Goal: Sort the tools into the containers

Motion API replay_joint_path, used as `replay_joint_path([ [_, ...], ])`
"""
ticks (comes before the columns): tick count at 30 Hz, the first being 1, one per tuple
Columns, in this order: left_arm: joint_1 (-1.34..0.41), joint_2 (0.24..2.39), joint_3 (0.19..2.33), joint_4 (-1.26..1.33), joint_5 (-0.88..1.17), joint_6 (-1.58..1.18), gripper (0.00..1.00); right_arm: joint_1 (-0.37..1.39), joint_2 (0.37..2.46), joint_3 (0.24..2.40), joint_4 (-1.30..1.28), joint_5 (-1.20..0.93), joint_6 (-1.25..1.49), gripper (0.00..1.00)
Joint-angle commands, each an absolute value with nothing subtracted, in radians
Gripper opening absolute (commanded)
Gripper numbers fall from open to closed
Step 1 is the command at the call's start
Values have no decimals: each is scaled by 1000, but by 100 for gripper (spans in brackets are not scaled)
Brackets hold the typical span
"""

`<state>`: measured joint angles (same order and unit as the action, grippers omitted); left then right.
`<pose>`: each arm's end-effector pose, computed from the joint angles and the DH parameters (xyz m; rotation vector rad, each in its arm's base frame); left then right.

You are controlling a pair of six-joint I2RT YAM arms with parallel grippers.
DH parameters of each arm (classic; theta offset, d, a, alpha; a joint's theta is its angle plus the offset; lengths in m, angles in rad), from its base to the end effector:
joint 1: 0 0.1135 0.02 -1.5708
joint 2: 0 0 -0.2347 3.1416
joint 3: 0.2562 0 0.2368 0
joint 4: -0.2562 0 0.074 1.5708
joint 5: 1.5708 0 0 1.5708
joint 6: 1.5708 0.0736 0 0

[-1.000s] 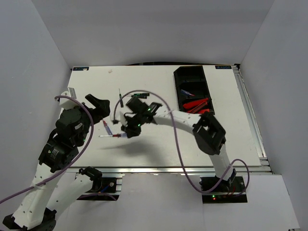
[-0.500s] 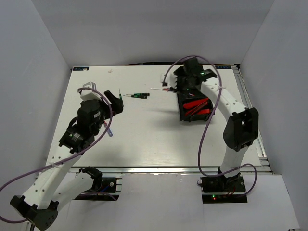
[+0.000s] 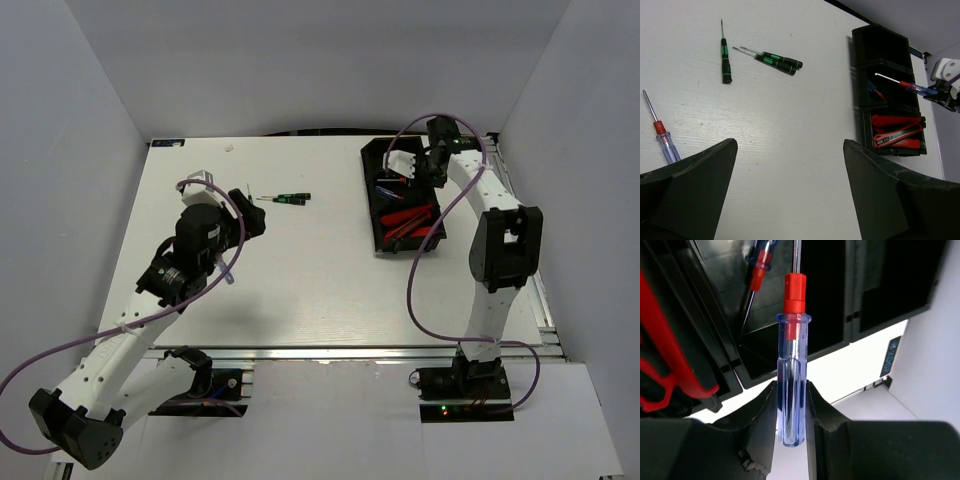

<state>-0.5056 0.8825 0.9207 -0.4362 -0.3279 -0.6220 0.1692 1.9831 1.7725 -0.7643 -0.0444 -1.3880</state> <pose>0.2127 -0.0906 0.3078 -0.3288 1.9425 -0.4214 0.4267 0.0762 0.2172 -1.8374 1.8373 -0.4094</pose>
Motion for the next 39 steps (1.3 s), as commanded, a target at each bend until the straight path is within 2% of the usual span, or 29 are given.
replay_joint_path([
  [1,-502,868,913,-440,-314,-643,98,163,2005,1824,-735,-5,-1417,0],
  [9,-502,865,907,-459,-311,-660,98,163,2060,1845,-721,45,-1353,0],
  [12,-502,865,899,-460,-310,-663,98,163,2062,1847,-716,37,-1336,19],
  [13,-502,867,899,-462,-308,-664,98,164,2065,1847,-715,37,-1330,28],
  [16,-502,871,899,-476,-308,-667,98,163,2066,1855,-719,25,-1310,45],
  [27,-477,936,933,-635,-336,-698,98,163,1980,1902,-759,-95,-1252,83],
  [31,-373,1005,945,-699,-238,-701,96,163,1960,1988,-955,-314,-1132,89],
  [33,-274,1035,934,-710,-120,-683,95,164,1950,1991,-1034,-539,-1069,89],
  [34,-238,1069,928,-712,-83,-672,92,166,1939,1949,-1049,-671,-1034,89],
  [37,-117,1130,911,-719,-2,-641,88,189,1892,1800,-1014,-848,-893,89],
  [39,-54,1167,908,-713,30,-618,88,231,1850,1725,-945,-874,-832,89],
])
